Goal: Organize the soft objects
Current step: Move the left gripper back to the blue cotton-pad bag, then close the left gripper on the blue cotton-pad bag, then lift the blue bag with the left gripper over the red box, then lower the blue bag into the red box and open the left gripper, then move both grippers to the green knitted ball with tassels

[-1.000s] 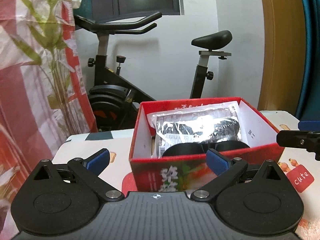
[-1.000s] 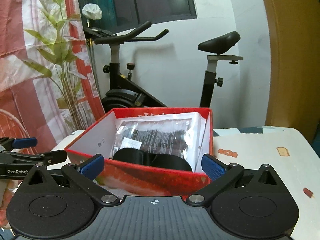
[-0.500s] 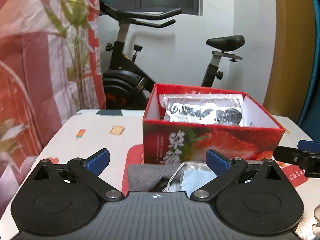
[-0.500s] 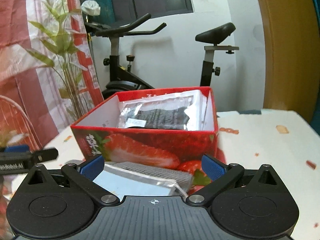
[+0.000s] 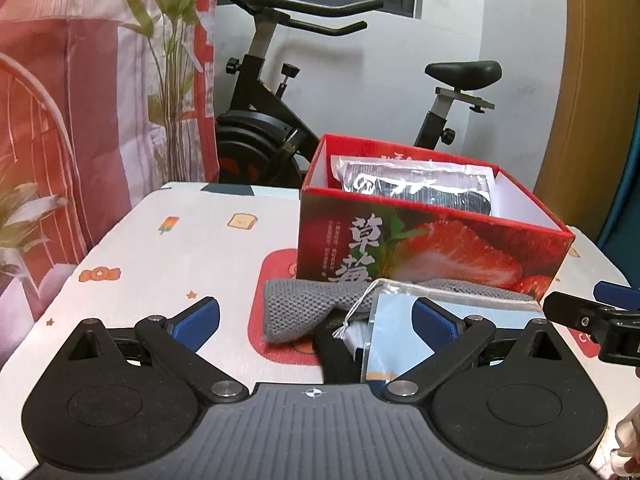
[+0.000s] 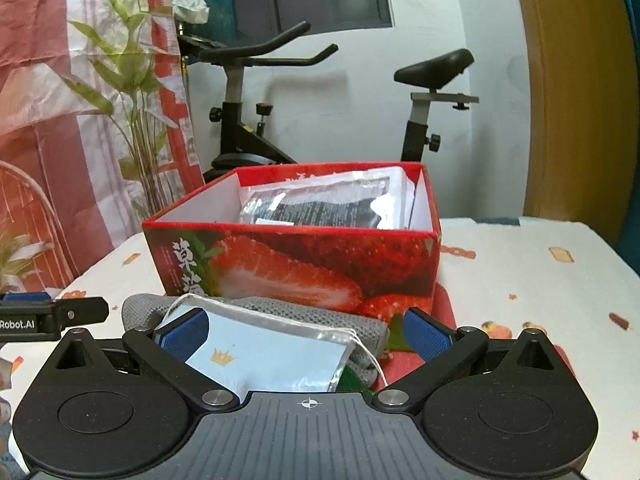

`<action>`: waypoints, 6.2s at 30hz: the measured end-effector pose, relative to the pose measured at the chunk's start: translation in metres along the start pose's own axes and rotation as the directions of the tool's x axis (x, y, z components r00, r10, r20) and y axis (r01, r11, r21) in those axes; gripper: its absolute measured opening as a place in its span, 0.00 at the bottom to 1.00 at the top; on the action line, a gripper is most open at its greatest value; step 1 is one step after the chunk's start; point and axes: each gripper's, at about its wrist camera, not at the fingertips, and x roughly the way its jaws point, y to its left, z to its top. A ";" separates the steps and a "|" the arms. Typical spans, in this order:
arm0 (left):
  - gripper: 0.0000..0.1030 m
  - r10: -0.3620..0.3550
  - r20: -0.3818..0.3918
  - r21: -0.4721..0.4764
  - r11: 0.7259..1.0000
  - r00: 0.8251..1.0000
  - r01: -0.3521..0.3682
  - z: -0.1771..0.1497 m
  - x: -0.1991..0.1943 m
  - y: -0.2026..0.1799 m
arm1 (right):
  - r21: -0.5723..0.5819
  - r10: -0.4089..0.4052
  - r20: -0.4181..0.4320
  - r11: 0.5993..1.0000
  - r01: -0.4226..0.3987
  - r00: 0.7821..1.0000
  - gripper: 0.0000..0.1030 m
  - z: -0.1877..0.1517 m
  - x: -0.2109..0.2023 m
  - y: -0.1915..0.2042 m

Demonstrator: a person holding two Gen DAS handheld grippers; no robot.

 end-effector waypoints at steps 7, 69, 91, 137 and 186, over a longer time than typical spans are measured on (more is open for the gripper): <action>1.00 -0.012 -0.013 -0.005 1.000 1.000 0.012 -0.006 0.001 0.001 | 0.006 0.001 -0.022 1.000 -0.001 1.000 1.00 -0.008 0.000 -0.001; 0.48 -0.366 -0.230 -0.112 0.930 0.902 0.349 -0.061 0.031 -0.012 | -0.005 0.160 -0.249 0.986 -0.167 0.955 0.38 -0.046 0.007 0.020; 0.48 -0.350 -0.057 -0.068 0.936 0.935 0.347 -0.001 -0.014 -0.015 | -0.110 0.220 -0.064 0.968 -0.226 0.973 0.37 0.038 -0.026 0.034; 0.48 -0.387 -0.340 -0.188 0.921 0.857 0.341 0.114 0.196 -0.014 | 0.149 0.191 -0.355 0.978 -0.147 0.915 0.40 0.125 0.203 -0.033; 1.00 -0.161 -0.024 -0.001 0.987 0.987 0.161 0.023 0.009 0.002 | -0.159 0.033 -0.046 0.986 -0.040 0.998 0.92 -0.007 0.022 -0.011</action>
